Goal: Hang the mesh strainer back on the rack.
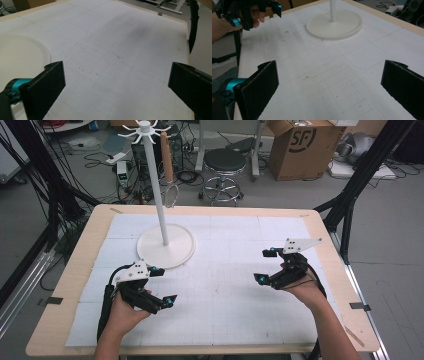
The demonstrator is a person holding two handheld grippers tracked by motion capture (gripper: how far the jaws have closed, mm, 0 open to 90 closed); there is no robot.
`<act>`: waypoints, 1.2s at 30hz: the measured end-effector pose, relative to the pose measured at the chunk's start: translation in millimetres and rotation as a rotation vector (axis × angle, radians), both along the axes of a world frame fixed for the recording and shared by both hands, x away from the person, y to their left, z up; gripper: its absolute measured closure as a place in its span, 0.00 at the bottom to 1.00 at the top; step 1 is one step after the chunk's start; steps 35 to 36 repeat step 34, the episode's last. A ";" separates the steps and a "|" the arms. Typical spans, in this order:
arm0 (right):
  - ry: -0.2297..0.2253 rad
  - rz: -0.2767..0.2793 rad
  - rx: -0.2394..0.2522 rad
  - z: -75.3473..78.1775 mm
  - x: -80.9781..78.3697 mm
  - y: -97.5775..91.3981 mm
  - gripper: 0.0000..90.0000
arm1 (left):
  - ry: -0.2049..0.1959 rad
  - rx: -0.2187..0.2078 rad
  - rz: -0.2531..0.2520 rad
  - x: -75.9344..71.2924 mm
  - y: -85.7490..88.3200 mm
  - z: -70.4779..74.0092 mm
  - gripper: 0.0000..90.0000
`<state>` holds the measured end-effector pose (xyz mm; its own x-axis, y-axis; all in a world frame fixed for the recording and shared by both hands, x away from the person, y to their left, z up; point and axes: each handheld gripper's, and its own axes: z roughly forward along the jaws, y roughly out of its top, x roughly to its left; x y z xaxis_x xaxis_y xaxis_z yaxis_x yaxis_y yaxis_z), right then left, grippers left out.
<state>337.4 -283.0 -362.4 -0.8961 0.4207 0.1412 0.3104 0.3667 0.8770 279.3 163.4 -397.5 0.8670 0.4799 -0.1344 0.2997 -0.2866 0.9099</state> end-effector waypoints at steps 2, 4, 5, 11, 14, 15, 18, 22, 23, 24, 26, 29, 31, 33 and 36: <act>-0.008 0.003 -0.003 -3.4 -1.6 0.1 0.00 | -0.003 -0.002 0.004 -0.3 0.1 0.6 0.02; 0.004 0.003 -0.004 -7.1 -3.8 -0.5 0.00 | -0.005 0.001 0.004 0.0 0.9 1.1 0.02; 0.011 -0.001 -0.011 -9.0 -4.2 -1.1 0.00 | -0.005 0.001 0.003 -0.1 0.9 1.1 0.02; 0.002 -0.019 -0.036 -10.6 -7.2 -3.1 0.00 | -0.004 0.003 0.001 0.4 0.3 0.8 0.02; -0.001 -0.025 -0.009 -12.9 -9.8 -6.4 0.00 | -0.004 0.003 0.001 0.4 0.3 0.8 0.02; 0.010 -0.033 -0.005 -15.0 -10.4 -7.6 0.00 | -0.004 0.005 0.001 0.5 0.2 0.7 0.02; 0.009 -0.037 -0.003 -21.4 -10.8 -11.4 0.00 | -0.001 0.007 0.001 0.8 -0.5 0.0 0.02; 0.023 -0.043 -0.007 -22.9 -12.5 -13.5 0.00 | -0.001 0.013 0.000 1.6 -1.6 -0.9 0.02; 0.023 -0.040 0.000 -22.3 -12.7 -13.8 0.00 | 0.002 0.010 0.000 1.6 -2.2 -1.1 0.02; 0.018 -0.040 0.006 -21.6 -12.9 -14.0 0.00 | 0.002 0.008 0.000 1.6 -2.5 -1.2 0.02; 0.016 -0.039 0.010 -21.3 -12.9 -14.2 0.00 | 0.004 0.009 0.000 1.9 -2.6 -1.1 0.02; 0.024 -0.038 0.003 -22.0 -12.9 -13.4 0.00 | 0.002 0.011 0.001 2.8 -2.6 -1.4 0.02; 0.021 -0.037 0.003 -22.0 -12.9 -12.9 0.00 | 0.004 0.012 0.001 3.0 -2.6 -1.6 0.02; 0.019 -0.037 0.003 -21.8 -13.5 -12.6 0.00 | 0.004 0.012 0.002 3.1 -2.5 -1.6 0.02; 0.021 -0.038 0.002 -21.6 -14.1 -12.4 0.00 | 0.004 0.010 0.002 3.1 -2.4 -1.5 0.02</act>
